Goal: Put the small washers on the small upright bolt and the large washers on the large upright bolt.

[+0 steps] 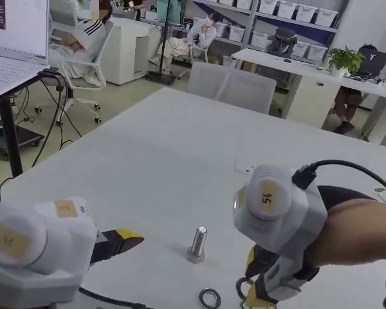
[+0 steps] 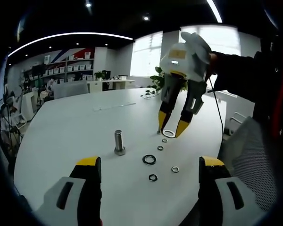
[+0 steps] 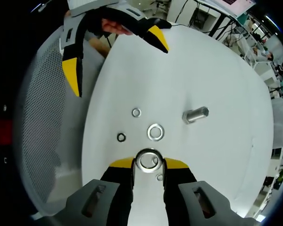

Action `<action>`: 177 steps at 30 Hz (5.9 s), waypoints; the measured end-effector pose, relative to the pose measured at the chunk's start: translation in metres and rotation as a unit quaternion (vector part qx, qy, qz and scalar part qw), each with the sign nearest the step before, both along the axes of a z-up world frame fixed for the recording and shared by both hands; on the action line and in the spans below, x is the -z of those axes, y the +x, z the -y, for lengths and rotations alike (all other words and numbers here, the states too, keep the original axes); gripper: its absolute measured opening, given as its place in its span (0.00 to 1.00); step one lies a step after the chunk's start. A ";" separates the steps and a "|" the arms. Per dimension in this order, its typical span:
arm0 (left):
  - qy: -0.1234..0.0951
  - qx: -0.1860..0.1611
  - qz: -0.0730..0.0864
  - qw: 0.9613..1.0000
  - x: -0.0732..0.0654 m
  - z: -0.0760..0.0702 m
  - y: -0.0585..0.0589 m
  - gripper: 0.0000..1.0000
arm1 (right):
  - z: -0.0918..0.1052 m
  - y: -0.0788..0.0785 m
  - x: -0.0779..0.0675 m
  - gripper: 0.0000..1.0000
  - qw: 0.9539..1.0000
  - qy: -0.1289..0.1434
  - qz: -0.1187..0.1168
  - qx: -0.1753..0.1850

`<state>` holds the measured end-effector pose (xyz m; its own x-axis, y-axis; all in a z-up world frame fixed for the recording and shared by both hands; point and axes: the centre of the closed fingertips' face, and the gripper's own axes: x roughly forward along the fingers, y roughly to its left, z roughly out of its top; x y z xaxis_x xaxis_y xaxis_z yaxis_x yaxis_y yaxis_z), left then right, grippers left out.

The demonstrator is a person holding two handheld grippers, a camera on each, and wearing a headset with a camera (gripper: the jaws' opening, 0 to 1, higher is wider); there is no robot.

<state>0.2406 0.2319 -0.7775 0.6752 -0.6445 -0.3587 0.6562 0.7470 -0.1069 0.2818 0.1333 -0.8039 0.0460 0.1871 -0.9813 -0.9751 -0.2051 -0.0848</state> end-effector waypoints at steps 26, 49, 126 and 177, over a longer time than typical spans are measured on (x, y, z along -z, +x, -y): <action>-0.010 -0.030 0.015 0.999 -0.008 -0.017 0.017 0.85 | -0.027 0.026 -0.033 0.24 0.999 0.017 0.031 -0.019; -0.017 -0.030 0.016 0.999 -0.006 -0.018 0.023 0.85 | -0.060 0.050 -0.049 0.24 0.998 0.040 0.044 -0.030; -0.039 -0.001 0.002 0.999 0.008 -0.013 0.018 0.87 | -0.086 0.077 0.017 0.24 0.999 -0.012 -0.018 -0.045; -0.033 -0.005 -0.011 0.999 0.015 -0.015 0.013 0.86 | -0.088 0.077 0.057 0.33 0.999 -0.024 -0.030 -0.033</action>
<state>0.2534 0.2469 -0.7929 0.6739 -0.6607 -0.3307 0.6460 0.7441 -0.1703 0.3590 0.2209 -0.8614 -0.0231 0.1397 -0.9899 -0.9624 -0.2711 -0.0158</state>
